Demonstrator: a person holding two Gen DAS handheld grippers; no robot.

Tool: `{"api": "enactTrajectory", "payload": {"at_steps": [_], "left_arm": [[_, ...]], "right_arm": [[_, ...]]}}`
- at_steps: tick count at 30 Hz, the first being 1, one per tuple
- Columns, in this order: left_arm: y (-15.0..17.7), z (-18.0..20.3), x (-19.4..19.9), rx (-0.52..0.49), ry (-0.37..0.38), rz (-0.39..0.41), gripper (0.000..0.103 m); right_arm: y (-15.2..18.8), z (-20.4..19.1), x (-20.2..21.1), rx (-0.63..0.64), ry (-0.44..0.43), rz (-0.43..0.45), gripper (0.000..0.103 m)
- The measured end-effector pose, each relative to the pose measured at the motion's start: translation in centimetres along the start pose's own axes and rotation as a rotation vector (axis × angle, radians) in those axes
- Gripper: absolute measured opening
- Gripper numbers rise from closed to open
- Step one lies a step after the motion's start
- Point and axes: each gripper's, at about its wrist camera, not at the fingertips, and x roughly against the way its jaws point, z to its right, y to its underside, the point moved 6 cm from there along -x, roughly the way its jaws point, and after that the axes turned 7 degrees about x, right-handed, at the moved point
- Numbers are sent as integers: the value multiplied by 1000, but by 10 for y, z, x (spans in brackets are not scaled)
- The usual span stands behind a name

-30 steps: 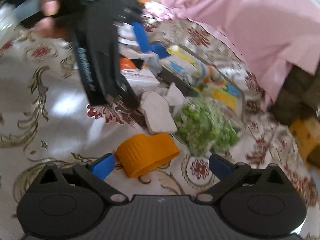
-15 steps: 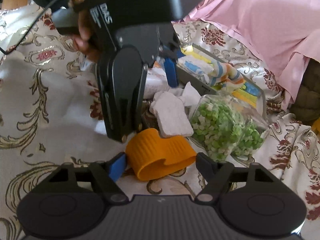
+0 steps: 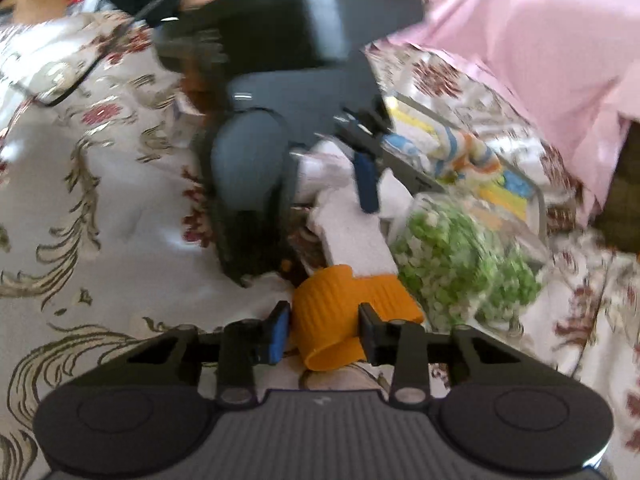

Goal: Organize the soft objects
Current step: 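Grasp the orange silicone piece with the right tool while the left tool grasps a white printed card, then carry the orange piece and the card onto the tray and release both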

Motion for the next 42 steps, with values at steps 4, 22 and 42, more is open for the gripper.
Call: {"api": "enactTrajectory", "payload": {"at_steps": [4, 22, 42], "left_arm": [[4, 3, 1, -81, -69, 18, 64], [10, 28, 6, -261, -282, 54, 29], [-2, 29, 0, -236, -392, 79, 18]], "right_arm": [[-2, 19, 5, -110, 32, 21, 33], [-6, 31, 14, -183, 60, 69, 30], [-1, 29, 4, -191, 70, 31, 33]]}}
